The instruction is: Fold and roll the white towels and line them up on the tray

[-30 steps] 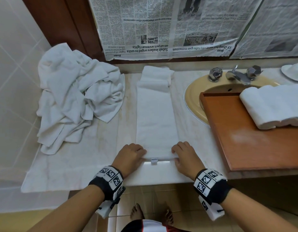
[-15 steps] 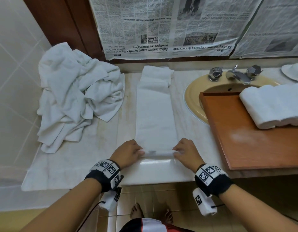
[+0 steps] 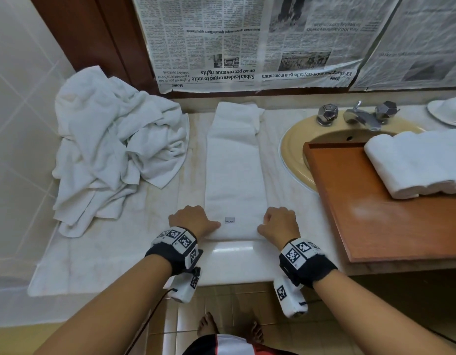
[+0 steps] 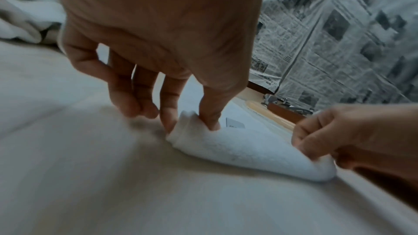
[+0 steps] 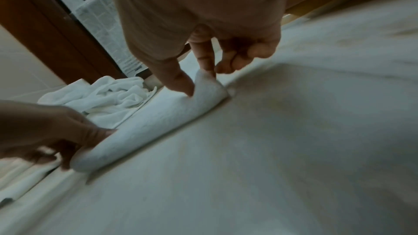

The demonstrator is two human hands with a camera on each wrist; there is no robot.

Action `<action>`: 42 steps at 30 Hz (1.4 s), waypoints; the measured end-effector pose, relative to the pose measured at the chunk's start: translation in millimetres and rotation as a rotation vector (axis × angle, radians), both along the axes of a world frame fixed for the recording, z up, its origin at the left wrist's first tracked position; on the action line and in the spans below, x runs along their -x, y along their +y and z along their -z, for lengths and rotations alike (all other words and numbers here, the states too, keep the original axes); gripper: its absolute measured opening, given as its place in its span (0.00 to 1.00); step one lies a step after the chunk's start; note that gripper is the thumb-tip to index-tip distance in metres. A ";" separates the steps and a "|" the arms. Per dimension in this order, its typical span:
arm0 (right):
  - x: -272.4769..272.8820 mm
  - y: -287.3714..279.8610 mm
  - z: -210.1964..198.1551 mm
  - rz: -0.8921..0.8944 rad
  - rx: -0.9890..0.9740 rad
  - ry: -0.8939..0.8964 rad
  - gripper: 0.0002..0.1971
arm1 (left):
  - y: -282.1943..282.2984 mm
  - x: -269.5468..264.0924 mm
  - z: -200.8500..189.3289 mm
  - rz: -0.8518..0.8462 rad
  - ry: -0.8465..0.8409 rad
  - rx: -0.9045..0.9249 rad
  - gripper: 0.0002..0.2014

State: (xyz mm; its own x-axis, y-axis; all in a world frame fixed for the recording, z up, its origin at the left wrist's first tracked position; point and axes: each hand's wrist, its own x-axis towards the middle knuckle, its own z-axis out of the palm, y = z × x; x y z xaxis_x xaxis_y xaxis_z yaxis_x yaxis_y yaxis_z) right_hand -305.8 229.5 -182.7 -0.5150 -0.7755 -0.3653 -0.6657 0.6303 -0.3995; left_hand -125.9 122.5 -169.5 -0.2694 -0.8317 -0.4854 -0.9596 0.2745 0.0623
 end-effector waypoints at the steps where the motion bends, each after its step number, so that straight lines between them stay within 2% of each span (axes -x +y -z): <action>1: -3.5 2.1 -0.2 -0.056 0.059 0.072 0.04 | -0.5 -1.1 2.3 0.072 0.017 0.065 0.21; 4: -15.7 7.9 0.1 -0.281 0.195 0.189 0.12 | 6.7 -7.0 17.0 0.348 0.323 0.188 0.12; 6: -20.5 10.7 4.5 -0.364 0.228 0.162 0.14 | 16.4 -11.8 29.8 0.511 0.485 0.216 0.15; 8: -22.7 13.5 9.2 -0.381 0.252 0.143 0.14 | 27.5 -14.6 39.0 0.502 0.579 0.205 0.18; 11: -24.8 15.9 13.6 -0.339 0.289 0.083 0.12 | 38.3 -15.7 44.0 0.372 0.653 0.174 0.21; 13: -24.0 15.7 15.0 -0.344 0.263 0.062 0.15 | 40.0 -14.4 45.0 0.330 0.652 0.162 0.23; 19: -22.7 7.2 14.3 -0.298 0.193 0.037 0.07 | 35.9 -6.5 32.9 0.224 0.664 0.033 0.10; 23: -21.8 4.2 13.7 -0.232 0.168 -0.044 0.06 | 32.0 -3.4 28.5 0.149 0.657 -0.033 0.08; 27: -25.6 3.5 11.4 -0.239 0.135 0.076 0.08 | 32.0 4.0 29.4 0.131 0.634 0.058 0.08; 30: -29.2 6.4 9.0 -0.247 0.182 0.139 0.08 | 34.8 2.5 31.0 0.244 0.669 0.152 0.06; 34: -29.7 11.1 11.8 -0.392 0.194 0.226 0.12 | 38.0 -7.2 35.4 0.443 0.703 0.273 0.04; 38: -25.9 11.8 14.1 -0.460 0.214 0.235 0.05 | 34.1 -17.7 40.7 0.494 0.708 0.201 0.19; 42: -20.3 15.1 13.6 -0.548 0.162 0.221 0.17 | 34.4 -12.5 34.4 0.580 0.647 0.270 0.16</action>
State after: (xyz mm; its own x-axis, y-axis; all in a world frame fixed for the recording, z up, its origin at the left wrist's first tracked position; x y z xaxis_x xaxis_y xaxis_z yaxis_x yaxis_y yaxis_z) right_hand -285.5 244.6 -196.3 -0.0753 -0.9857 -0.1509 -0.9540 0.1153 -0.2769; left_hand -113.4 156.9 -203.9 -0.8330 -0.5445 0.0977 -0.4669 0.7867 0.4040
